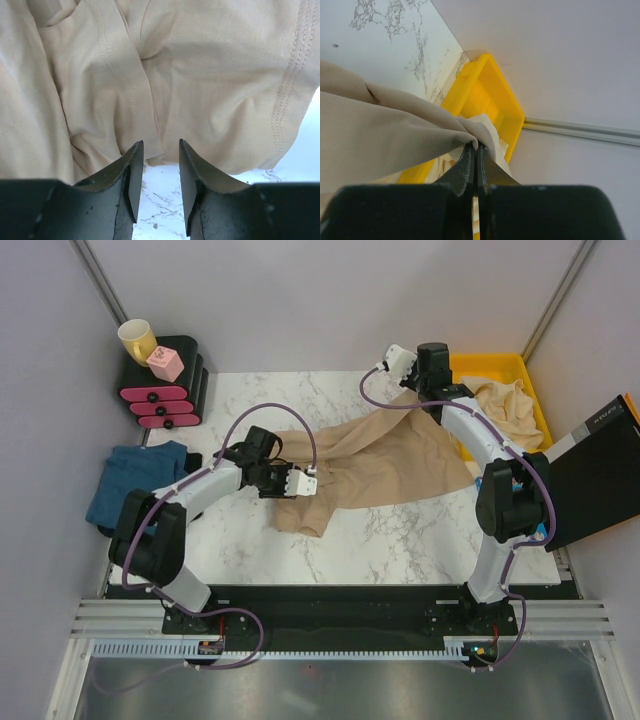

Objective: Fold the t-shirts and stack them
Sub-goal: Flatten the tshirt out

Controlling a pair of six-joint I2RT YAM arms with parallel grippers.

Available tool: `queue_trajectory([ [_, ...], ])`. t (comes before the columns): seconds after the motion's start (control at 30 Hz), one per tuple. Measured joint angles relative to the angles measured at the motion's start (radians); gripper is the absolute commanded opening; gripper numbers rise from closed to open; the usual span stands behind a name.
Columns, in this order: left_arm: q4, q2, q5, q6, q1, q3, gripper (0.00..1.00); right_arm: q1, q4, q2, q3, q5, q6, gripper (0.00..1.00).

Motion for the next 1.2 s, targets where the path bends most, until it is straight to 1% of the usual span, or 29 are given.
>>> queue_trajectory([
  [0.17,0.0,0.016,0.0,0.0,0.0,-0.001,0.41,0.0,0.0,0.002,0.011,0.0,0.0,0.0],
  [0.53,0.033,0.13,-0.006,-0.001,0.0,0.004,0.39,0.0,0.0,0.002,0.013,0.0,0.0,0.0],
  [0.77,0.047,0.128,-0.006,-0.001,0.0,0.011,0.37,0.0,0.0,0.002,0.013,0.001,-0.001,0.0],
  [0.97,0.051,0.07,-0.002,-0.002,0.0,0.011,0.36,0.0,0.0,0.01,0.02,0.001,0.0,0.0],
  [1.2,0.062,0.106,-0.005,-0.002,0.0,0.013,0.37,0.0,0.0,0.019,0.033,0.001,-0.001,0.0],
])
